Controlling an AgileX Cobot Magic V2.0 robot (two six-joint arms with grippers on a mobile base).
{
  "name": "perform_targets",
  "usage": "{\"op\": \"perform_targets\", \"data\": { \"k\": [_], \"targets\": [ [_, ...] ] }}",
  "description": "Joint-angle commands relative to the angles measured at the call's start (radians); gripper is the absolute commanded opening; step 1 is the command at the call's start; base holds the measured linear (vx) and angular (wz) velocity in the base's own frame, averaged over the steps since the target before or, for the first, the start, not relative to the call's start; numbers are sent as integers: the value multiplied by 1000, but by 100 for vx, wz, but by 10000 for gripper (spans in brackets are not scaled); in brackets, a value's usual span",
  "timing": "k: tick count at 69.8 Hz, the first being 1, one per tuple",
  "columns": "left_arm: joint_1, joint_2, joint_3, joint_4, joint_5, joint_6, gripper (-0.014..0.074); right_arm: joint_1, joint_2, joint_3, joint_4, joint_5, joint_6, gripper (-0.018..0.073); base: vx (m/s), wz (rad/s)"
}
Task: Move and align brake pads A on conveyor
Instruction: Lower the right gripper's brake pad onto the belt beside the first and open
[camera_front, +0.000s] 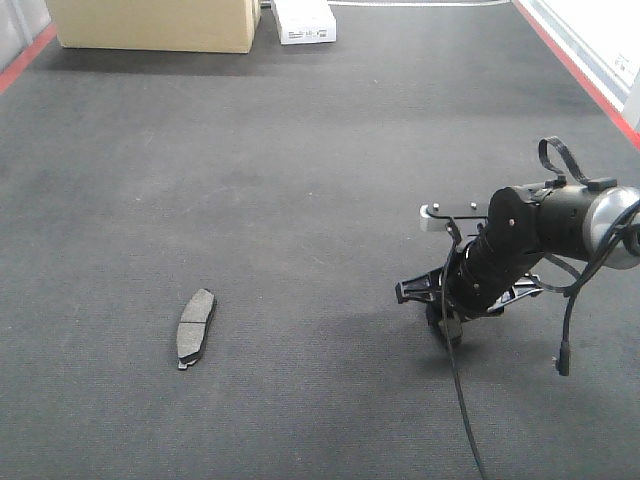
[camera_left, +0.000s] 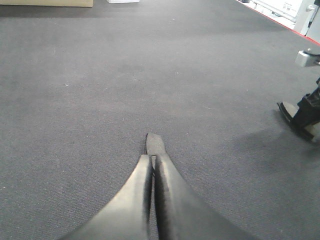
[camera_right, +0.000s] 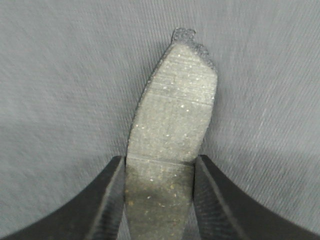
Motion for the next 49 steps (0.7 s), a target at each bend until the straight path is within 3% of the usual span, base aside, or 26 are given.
{"op": "perform_targets", "data": {
  "k": [1, 27, 33, 49],
  "targets": [
    [-6, 6, -26, 4, -76, -1, -7, -1, -45, -33, -2, -19, 5, 22, 0, 0],
    [-6, 6, -26, 4, -76, -1, -7, -1, -22, -33, -2, 35, 18, 73, 0, 0],
    [-6, 6, -26, 4, -76, -1, -7, -1, -22, -33, -2, 36, 28, 137, 0, 0],
    [-6, 6, -26, 4, -76, -1, -7, -1, -55, -33, -6, 44, 50, 418, 0, 0]
  ]
}}
